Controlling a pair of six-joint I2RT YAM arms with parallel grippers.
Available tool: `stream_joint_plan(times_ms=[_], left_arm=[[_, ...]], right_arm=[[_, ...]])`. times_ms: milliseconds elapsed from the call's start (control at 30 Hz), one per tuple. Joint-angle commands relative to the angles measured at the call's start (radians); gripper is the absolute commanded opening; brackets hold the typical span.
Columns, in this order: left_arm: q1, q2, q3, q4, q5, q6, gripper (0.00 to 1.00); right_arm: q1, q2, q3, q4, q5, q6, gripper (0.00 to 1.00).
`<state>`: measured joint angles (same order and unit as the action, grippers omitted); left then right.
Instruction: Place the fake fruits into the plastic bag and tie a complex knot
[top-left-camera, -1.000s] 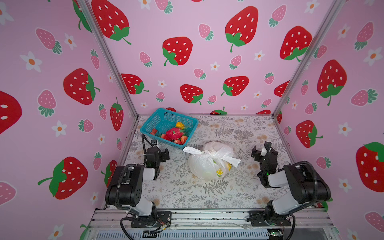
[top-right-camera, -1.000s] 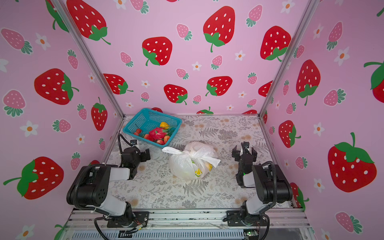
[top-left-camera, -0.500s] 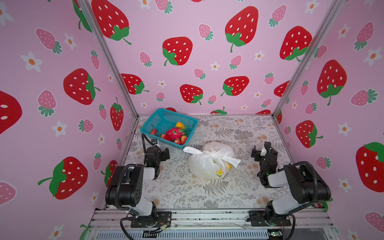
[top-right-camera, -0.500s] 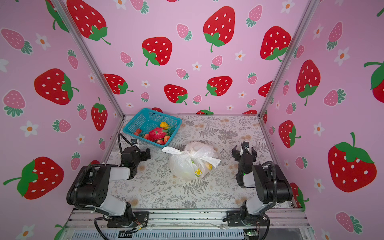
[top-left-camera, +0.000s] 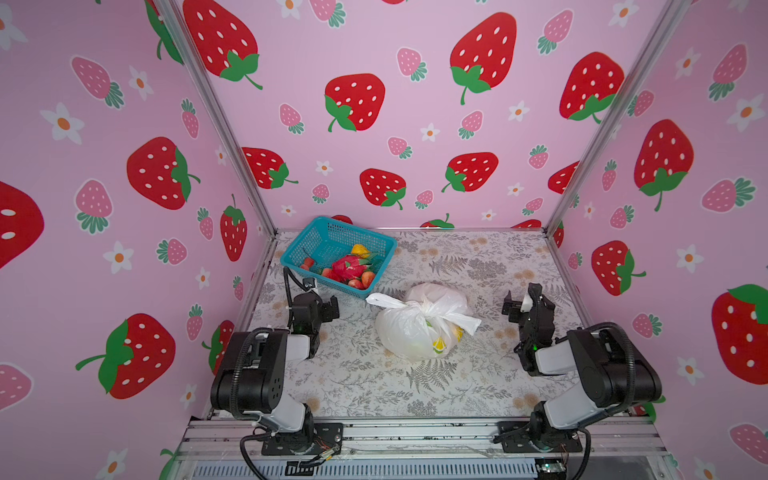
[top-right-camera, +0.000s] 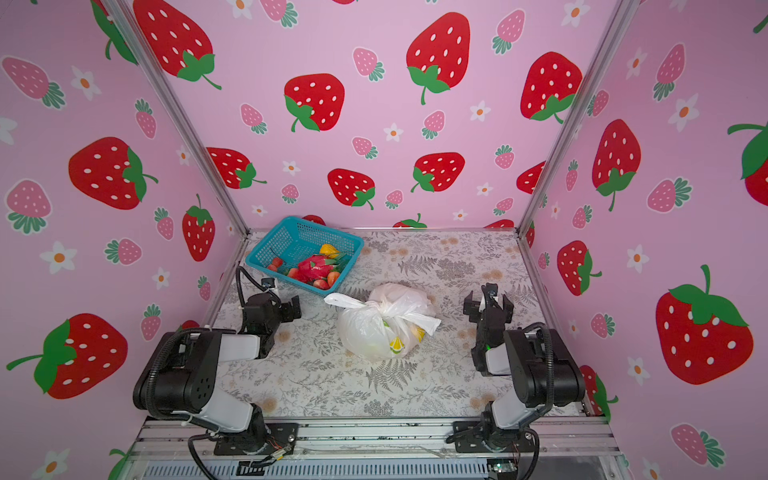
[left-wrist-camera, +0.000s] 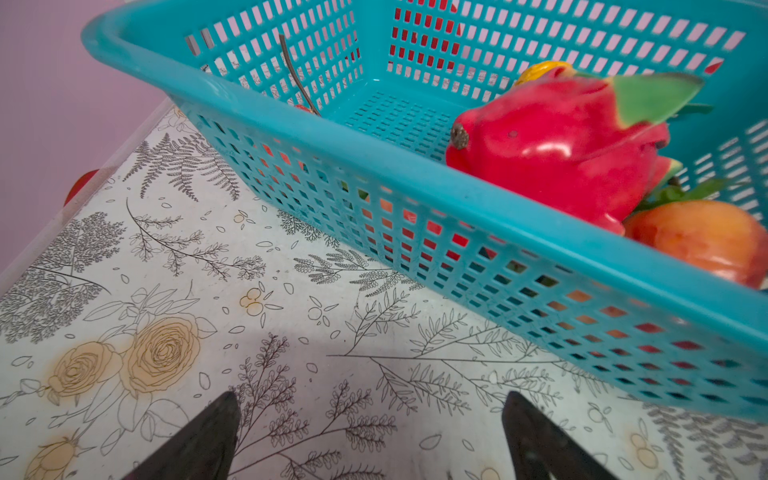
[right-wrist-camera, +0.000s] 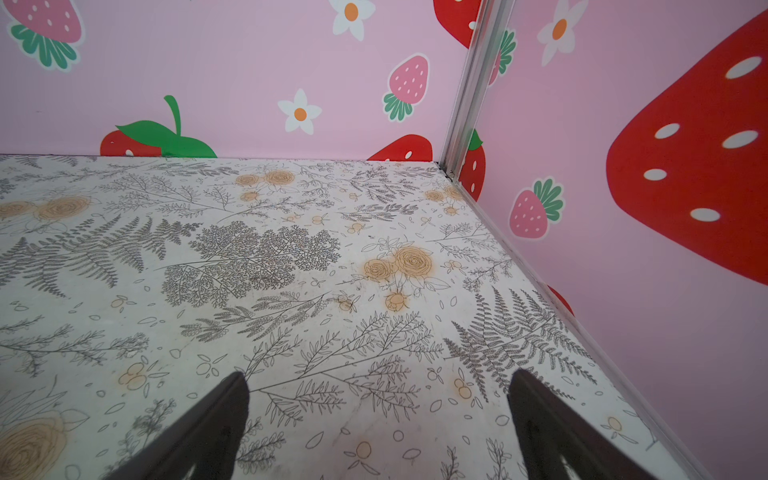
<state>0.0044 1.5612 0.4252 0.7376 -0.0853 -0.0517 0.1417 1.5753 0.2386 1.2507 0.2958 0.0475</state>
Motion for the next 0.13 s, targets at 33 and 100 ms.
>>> stream_joint_plan(times_ms=[33,100], left_arm=[[-0.004,-0.013,0.030,0.025,0.003,0.013,0.99],[-0.004,-0.012,0.030,0.026,0.002,0.014,0.99]], right_arm=[[0.005,0.004,0.019,0.031,0.009,-0.014,1.00],[0.005,0.000,0.015,0.033,0.011,-0.014,1.00]])
